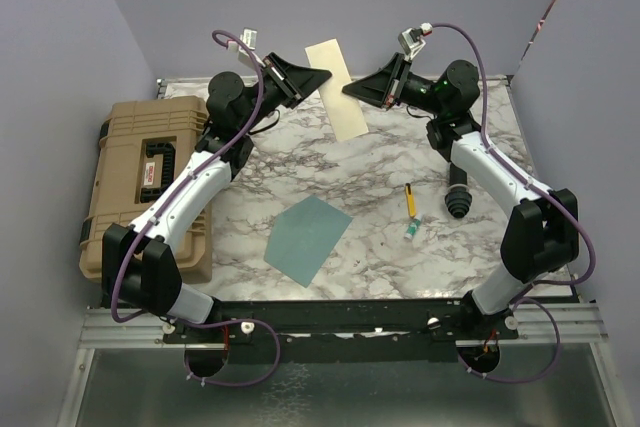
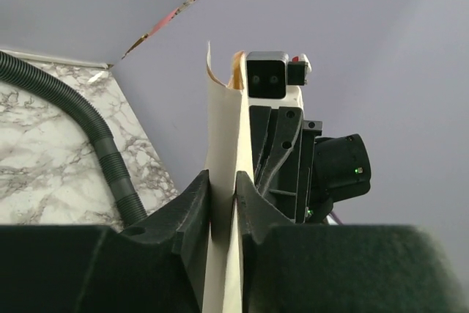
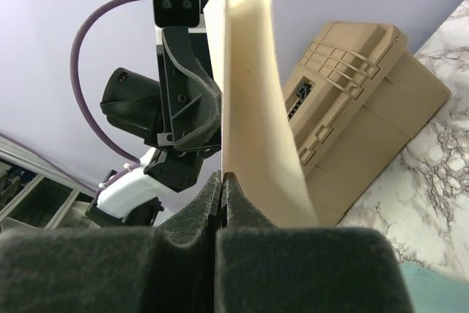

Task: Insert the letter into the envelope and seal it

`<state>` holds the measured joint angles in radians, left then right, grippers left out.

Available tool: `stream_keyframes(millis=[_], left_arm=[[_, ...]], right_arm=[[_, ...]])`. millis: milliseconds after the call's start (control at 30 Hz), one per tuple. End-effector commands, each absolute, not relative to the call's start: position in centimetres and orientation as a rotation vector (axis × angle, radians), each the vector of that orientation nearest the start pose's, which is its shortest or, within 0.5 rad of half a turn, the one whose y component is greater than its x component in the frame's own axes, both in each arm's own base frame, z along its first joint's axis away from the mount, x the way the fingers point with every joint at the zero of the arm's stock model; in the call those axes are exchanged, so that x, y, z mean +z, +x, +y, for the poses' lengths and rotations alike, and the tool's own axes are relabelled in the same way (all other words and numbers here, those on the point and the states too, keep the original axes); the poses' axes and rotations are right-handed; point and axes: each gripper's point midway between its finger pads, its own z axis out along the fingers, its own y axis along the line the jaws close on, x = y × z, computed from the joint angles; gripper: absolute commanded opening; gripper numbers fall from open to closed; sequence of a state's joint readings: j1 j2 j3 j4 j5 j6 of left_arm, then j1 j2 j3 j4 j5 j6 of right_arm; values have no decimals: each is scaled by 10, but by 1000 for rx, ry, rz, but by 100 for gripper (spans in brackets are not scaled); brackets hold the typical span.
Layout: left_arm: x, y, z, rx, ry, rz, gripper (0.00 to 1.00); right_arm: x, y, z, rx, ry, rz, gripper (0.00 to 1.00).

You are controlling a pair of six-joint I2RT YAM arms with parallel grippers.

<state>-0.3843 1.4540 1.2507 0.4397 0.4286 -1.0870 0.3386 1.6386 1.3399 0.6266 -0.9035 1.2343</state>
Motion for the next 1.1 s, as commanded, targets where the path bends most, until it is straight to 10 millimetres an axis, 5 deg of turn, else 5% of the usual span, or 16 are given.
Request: stream_keyframes(millis=[0,133,333,567,833,1067], left_arm=[[414,385,-275,-1487,-89,1522,13],[414,384,-276,-1479,-68,1519,0],[423,376,-273,-1476,-32,1499,0],[431,356,-275,-1527,36,1505,0],[455,334,-277,-1595,106,1470,0],[482,320,-275,-1630,131,1412,0]], right_arm=[[393,357,300,1835,-274,1640,1],[396,353,300,1823,-307,1637,6],[403,348,291,1713,-354,1654,54],[404,342,270,1467,-313,1653,85],[396,338,283,1547,-403,1667,91],[414,283,305,1774,-703,1515,87]])
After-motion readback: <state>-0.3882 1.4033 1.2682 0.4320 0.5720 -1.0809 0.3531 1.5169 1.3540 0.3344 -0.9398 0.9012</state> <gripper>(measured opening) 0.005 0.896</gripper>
